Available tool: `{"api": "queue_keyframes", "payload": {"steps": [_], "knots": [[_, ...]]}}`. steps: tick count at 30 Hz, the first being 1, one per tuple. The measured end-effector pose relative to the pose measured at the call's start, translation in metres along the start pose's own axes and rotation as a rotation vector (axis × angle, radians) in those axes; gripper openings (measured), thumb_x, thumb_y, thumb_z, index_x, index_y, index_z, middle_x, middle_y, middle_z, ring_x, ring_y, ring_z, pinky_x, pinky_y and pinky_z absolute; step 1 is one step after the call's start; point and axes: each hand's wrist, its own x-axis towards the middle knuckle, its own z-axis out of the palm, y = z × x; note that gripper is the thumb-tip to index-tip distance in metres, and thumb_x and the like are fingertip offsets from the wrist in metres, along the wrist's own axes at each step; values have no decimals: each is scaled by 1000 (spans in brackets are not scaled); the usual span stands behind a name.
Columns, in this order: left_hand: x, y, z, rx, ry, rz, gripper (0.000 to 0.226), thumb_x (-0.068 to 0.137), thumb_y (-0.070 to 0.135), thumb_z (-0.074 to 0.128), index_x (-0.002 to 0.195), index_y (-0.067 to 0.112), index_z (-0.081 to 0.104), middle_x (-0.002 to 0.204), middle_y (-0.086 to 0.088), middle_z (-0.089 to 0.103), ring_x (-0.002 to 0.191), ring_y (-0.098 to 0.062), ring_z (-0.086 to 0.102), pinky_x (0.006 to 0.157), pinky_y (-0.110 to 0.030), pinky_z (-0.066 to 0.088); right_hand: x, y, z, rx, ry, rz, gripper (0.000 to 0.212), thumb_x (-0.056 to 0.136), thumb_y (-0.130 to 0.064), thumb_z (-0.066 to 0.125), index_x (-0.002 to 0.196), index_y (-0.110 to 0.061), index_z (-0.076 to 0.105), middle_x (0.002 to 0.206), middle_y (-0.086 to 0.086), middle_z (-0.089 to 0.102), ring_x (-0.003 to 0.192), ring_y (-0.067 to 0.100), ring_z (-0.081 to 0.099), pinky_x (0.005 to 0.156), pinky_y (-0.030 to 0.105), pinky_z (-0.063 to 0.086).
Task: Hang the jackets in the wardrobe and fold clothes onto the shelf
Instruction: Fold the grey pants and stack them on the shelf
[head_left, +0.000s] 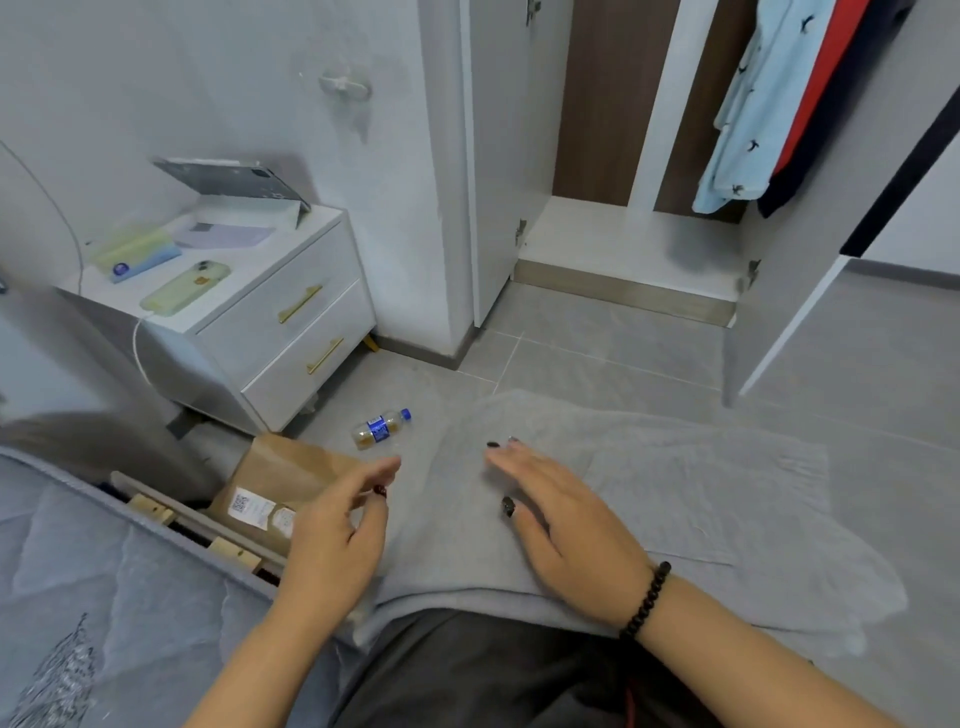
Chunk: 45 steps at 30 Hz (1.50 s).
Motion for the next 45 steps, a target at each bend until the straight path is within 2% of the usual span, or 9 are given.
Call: {"api": "queue_keyframes", "payload": {"steps": [3,7,10,14,21,27,33,40,45], "knots": [[22,36,43,17,-184,15,41,97,23,50,138,31,47,135,16,52,124,1,48,105,-22,36,-3,29,-17,-325,60,238,69,94,-4,36,153,-23,6,159,-5,9,147,12,-5,120,32,-4],[35,77,108,216,-500,233,51,101,34,43,150,26,31,156,8,29,143,-5,22,113,-12,9,-26,72,-46,-581,56,623,56,99,-29,28,151,-19,12,161,6,2,147,27,-8,119,48,-4],[33,98,152,435,-666,387,55,103,40,33,154,24,19,162,1,15,149,-12,5,122,-35,4,-49,97,-64,-487,77,831,59,98,-48,24,151,-22,18,161,6,4,147,26,-6,118,47,-6],[22,100,187,596,-809,431,62,101,53,17,155,29,-1,163,1,-7,149,-14,-11,119,-41,-11,-74,114,-77,-205,231,799,59,98,-45,37,151,-25,21,160,-5,10,148,16,2,121,39,4],[18,92,195,581,-775,443,65,98,59,10,154,30,-6,163,4,-6,149,-9,-7,121,-35,-8,-85,137,-83,342,462,914,84,80,-51,68,149,-25,28,152,-5,30,139,13,30,116,35,26],[19,91,189,588,-675,450,64,99,56,14,155,28,-2,163,1,3,149,-11,-1,122,-33,-2,-95,152,-87,863,574,1106,106,48,-51,86,139,-17,44,115,2,64,98,17,65,81,33,53],[13,84,180,689,-542,410,67,98,57,9,155,24,0,163,-4,9,150,-17,-1,119,-33,-8,-98,153,-99,1280,344,1198,60,63,-30,82,115,-4,68,112,14,70,98,27,70,88,41,51],[23,91,157,102,-521,120,58,101,44,39,153,30,19,159,9,19,146,-3,12,115,-15,2,-81,138,-146,991,402,1139,84,66,-9,80,140,-1,42,119,20,64,106,36,64,94,50,50],[35,80,131,546,-442,164,64,100,50,27,155,27,4,163,2,-2,149,-15,-10,120,-40,-11,-61,116,-201,797,366,1009,60,52,-9,79,110,-8,66,95,15,74,80,32,72,59,38,59]]}}
